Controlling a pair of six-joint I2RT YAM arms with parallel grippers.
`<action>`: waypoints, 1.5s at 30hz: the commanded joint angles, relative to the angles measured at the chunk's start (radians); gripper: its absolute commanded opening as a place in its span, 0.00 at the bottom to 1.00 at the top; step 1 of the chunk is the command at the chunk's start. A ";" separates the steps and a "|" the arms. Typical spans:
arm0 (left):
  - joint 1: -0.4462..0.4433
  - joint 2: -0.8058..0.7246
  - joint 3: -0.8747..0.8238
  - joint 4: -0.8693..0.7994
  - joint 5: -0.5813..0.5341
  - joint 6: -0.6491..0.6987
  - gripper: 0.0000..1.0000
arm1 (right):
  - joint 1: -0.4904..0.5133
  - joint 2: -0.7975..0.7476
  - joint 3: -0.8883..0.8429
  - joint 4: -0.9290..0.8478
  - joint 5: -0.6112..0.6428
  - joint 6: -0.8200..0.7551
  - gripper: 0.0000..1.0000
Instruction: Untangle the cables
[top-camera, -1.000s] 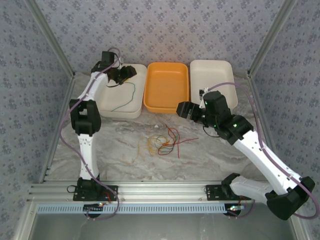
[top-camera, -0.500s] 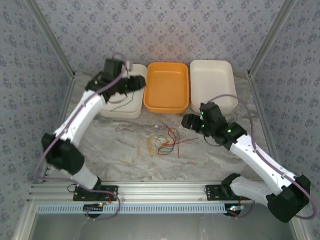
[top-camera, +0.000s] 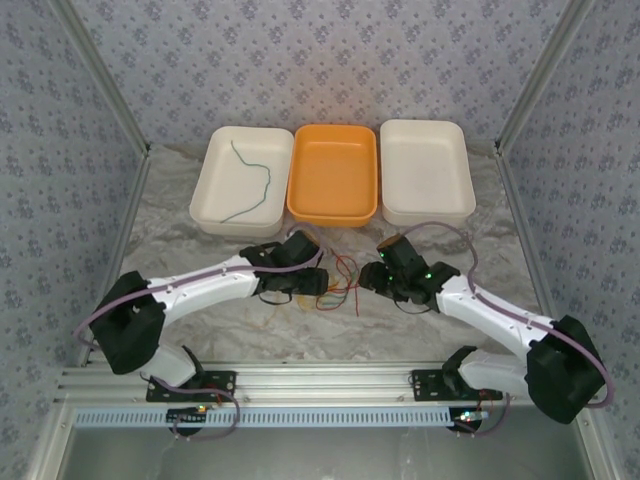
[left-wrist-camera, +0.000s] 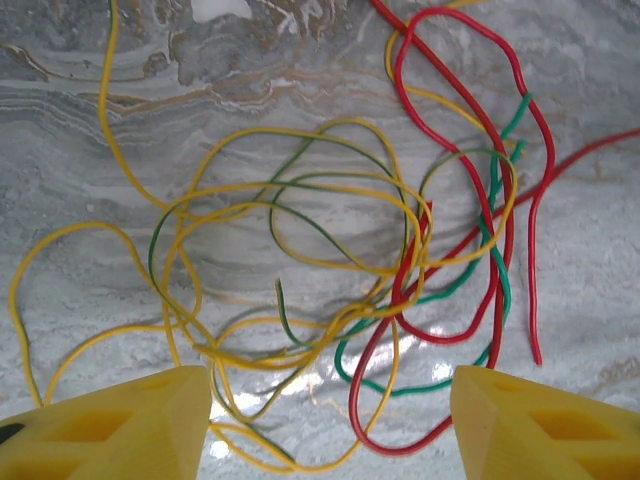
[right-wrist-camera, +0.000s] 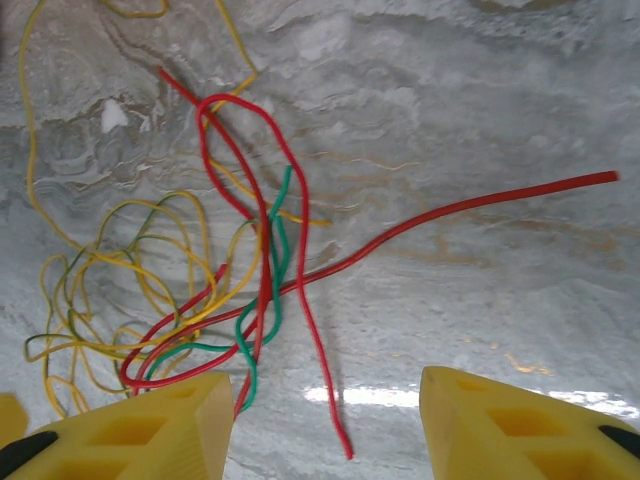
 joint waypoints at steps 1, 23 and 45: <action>-0.034 0.032 0.016 0.066 -0.046 -0.078 0.69 | 0.018 0.003 -0.020 0.055 0.010 0.046 0.54; -0.172 0.354 0.251 -0.023 -0.245 0.014 0.52 | -0.101 -0.036 -0.139 0.150 -0.088 0.150 0.54; -0.130 0.234 0.050 0.221 -0.130 0.028 0.00 | 0.080 0.354 0.048 0.081 0.130 -0.071 0.39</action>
